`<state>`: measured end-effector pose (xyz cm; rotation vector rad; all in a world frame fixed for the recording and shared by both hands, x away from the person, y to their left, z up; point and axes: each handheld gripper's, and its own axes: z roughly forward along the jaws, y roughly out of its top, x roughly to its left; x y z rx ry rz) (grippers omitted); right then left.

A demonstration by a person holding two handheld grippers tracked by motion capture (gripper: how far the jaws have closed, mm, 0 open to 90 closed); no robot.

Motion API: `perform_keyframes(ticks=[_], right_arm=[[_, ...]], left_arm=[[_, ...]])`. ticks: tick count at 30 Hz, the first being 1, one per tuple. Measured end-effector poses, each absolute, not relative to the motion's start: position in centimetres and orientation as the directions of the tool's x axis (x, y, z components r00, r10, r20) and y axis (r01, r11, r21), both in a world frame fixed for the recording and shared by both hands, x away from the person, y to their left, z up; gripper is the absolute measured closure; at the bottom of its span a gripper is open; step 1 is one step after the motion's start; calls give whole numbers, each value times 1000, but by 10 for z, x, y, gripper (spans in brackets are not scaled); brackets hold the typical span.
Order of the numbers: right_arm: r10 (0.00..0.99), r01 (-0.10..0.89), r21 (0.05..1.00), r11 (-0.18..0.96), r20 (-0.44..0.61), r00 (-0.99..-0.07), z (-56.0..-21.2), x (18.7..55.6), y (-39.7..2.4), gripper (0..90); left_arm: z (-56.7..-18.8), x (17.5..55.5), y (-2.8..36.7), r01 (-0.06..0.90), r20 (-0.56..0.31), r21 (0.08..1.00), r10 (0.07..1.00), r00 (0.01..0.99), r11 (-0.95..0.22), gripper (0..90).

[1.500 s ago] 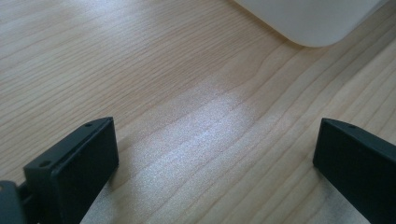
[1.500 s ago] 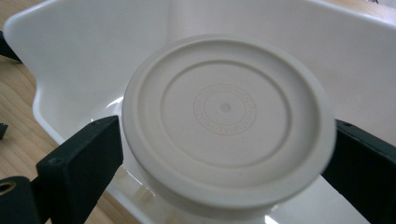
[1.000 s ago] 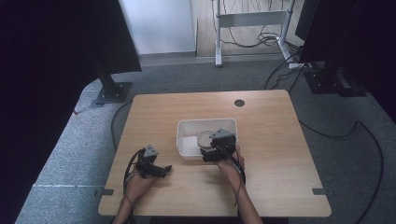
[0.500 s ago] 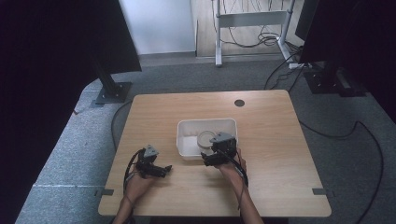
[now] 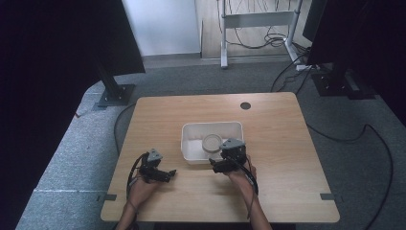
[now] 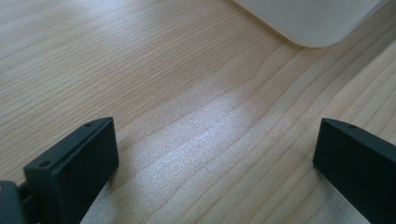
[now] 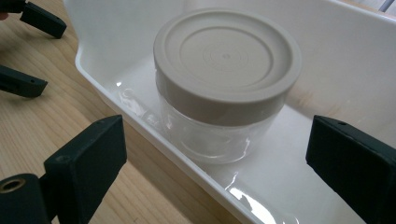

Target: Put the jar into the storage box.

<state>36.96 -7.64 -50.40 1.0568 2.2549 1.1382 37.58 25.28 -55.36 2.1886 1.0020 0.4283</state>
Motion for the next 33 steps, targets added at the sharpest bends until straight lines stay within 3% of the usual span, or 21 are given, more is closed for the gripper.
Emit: perform_keyframes(ticks=[33], right_arm=[[789,428,828,362,-28,-614,-497,344,-108,55]], left_arm=[[-554,376,253,536,14,702,761,649,-470,0]])
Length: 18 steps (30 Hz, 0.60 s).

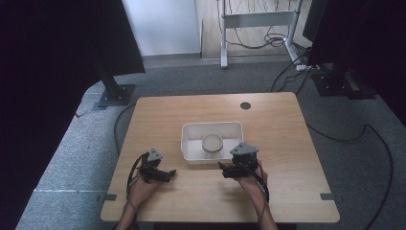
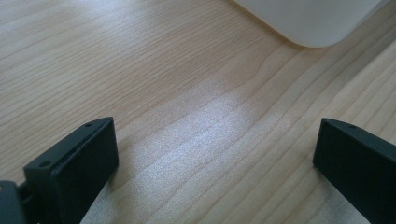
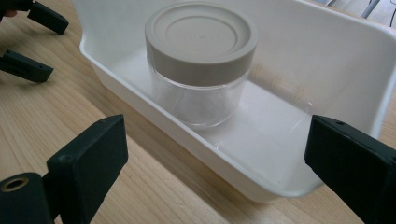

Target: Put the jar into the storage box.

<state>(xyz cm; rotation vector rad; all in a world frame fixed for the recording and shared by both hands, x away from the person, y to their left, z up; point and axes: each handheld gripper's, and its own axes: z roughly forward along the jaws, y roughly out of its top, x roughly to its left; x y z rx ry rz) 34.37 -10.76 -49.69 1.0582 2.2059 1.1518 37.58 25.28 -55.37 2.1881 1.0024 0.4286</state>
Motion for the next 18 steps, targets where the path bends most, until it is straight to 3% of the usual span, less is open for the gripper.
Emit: perform_keyframes(ticks=[18], right_arm=[[799,438,827,353,-22,-601,-491,329,-135,38]], left_arm=[[-554,376,253,536,14,702,762,648,-469,0]])
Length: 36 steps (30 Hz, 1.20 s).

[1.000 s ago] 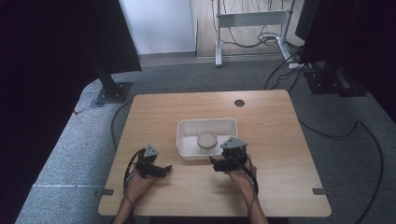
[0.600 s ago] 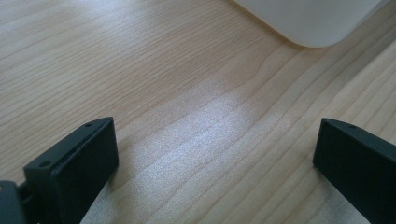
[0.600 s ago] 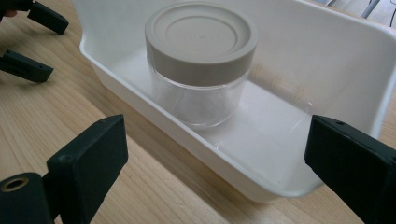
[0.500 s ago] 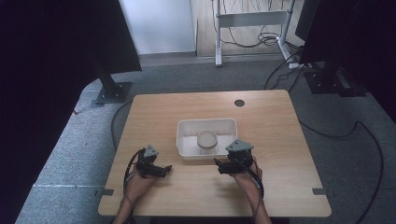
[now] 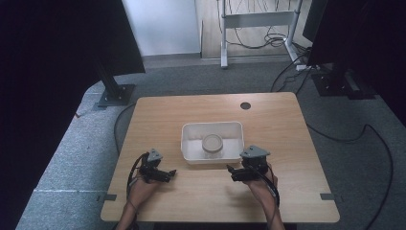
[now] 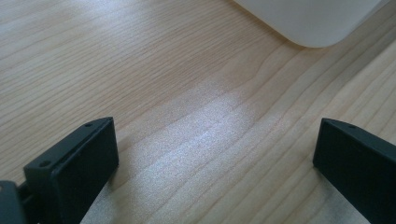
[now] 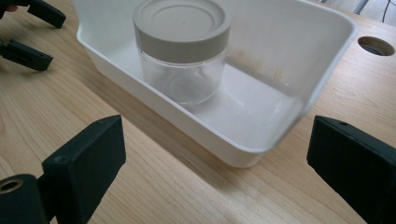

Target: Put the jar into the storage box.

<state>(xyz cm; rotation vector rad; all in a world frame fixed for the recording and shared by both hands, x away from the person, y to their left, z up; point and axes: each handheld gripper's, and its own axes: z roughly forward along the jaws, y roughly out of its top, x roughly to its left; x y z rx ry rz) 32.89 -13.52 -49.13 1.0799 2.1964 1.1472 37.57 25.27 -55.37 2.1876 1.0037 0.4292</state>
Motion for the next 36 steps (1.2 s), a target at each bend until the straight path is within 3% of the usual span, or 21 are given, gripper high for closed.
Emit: perform_keyframes(ticks=[36], right_arm=[[865,490,828,274,10,-501,-514,288,-208,37]], left_arm=[[-554,375,252,540,15,701,766,642,-466,0]])
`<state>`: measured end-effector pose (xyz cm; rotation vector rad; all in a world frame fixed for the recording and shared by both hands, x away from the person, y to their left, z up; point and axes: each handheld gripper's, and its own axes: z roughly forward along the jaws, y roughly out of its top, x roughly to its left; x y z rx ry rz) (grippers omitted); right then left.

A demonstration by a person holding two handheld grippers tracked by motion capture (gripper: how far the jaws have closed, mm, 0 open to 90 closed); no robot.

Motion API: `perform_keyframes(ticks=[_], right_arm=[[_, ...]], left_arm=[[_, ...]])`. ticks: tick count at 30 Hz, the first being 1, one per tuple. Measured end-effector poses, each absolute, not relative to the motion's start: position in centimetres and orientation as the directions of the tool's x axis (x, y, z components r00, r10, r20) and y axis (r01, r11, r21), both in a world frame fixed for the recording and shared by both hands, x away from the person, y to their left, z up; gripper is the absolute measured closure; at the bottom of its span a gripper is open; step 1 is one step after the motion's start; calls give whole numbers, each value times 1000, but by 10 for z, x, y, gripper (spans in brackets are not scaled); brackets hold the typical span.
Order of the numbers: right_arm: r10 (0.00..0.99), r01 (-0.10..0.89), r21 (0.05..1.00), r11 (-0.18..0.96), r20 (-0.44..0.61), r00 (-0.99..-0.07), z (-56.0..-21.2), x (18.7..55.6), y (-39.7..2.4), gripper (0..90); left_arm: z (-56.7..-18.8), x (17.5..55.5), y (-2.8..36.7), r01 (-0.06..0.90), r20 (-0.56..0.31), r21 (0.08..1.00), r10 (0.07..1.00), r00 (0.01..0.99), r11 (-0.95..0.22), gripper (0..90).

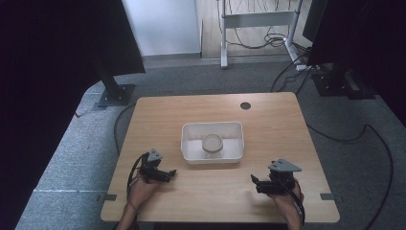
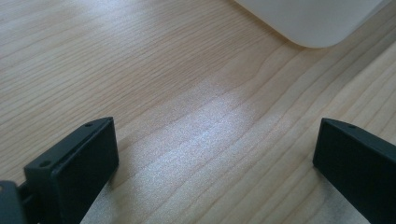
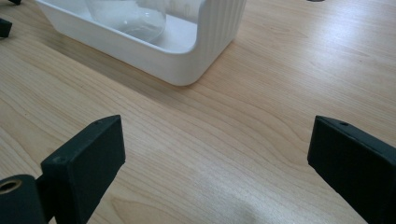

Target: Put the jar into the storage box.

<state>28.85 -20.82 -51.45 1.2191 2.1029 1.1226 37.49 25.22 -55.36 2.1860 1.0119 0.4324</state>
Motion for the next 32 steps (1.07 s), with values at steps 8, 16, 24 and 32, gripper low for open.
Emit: perform_keyframes(ticks=[8,16,24,32], right_arm=[[875,509,814,282,-1,-483,-530,282,-217,37],[889,538,794,284,-8,-458,-545,275,-226,38],[898,561,773,297,-27,-439,-555,270,-231,41],[901,581,750,317,-48,-430,-559,268,-232,44]], left_arm=[[-554,375,252,540,14,701,767,641,-465,0],[-554,375,252,542,14,701,768,640,-464,0],[-554,374,252,543,14,701,770,638,-463,0],[-554,374,252,542,15,700,769,639,-464,0]])
